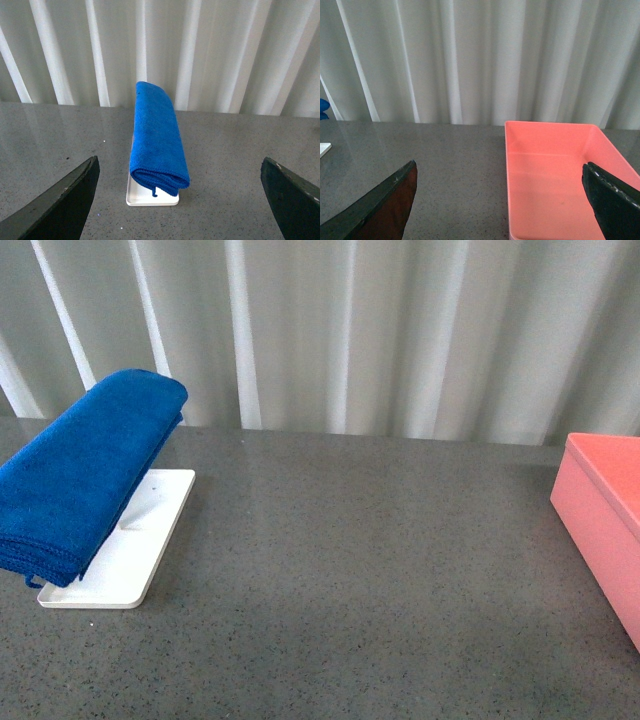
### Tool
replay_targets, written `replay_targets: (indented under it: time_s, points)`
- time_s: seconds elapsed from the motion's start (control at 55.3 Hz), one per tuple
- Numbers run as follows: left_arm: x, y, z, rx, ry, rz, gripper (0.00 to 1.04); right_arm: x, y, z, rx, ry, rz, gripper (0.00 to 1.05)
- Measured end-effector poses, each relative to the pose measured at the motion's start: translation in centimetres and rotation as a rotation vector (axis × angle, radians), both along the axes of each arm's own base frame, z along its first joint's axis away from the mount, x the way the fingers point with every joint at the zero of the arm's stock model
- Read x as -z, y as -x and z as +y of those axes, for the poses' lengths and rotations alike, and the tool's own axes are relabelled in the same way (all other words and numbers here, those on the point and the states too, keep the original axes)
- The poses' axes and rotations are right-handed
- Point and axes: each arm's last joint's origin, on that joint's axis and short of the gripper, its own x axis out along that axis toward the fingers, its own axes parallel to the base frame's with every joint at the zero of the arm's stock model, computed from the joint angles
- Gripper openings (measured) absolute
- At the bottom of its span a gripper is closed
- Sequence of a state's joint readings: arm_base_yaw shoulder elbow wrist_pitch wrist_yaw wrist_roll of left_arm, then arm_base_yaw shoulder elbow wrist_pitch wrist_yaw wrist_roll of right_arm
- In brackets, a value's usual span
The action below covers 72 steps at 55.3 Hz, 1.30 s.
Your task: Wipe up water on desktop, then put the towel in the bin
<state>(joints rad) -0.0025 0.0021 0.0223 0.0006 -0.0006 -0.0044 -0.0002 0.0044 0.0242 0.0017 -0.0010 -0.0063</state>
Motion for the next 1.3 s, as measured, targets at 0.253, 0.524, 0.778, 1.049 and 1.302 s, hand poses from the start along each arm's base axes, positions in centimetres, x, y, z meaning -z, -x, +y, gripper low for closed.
replay_targets:
  time_s: [0.253, 0.524, 0.778, 1.049, 1.302]
  points:
    - [-2.7, -4.5, 1.4, -0.021, 0.351, 0.359, 0.98, 0.0, 0.0, 0.0, 0.0, 0.0, 0.0, 0.98]
    - [-9.8, -17.5, 3.9, 0.033, 0.145, 0.351, 0.98, 0.0, 0.0, 0.0, 0.0, 0.0, 0.0, 0.98]
    - [-10.4, -26.5, 5.1, 0.073, -0.063, 0.517, 0.98, 0.0, 0.0, 0.0, 0.0, 0.0, 0.0, 0.98]
    - [-7.1, -31.2, 6.1, 0.035, -0.116, 0.695, 0.98, 0.0, 0.0, 0.0, 0.0, 0.0, 0.0, 0.98]
    - [-4.5, -32.7, 5.9, 0.07, -0.106, 0.774, 0.98, 0.0, 0.0, 0.0, 0.0, 0.0, 0.0, 0.98]
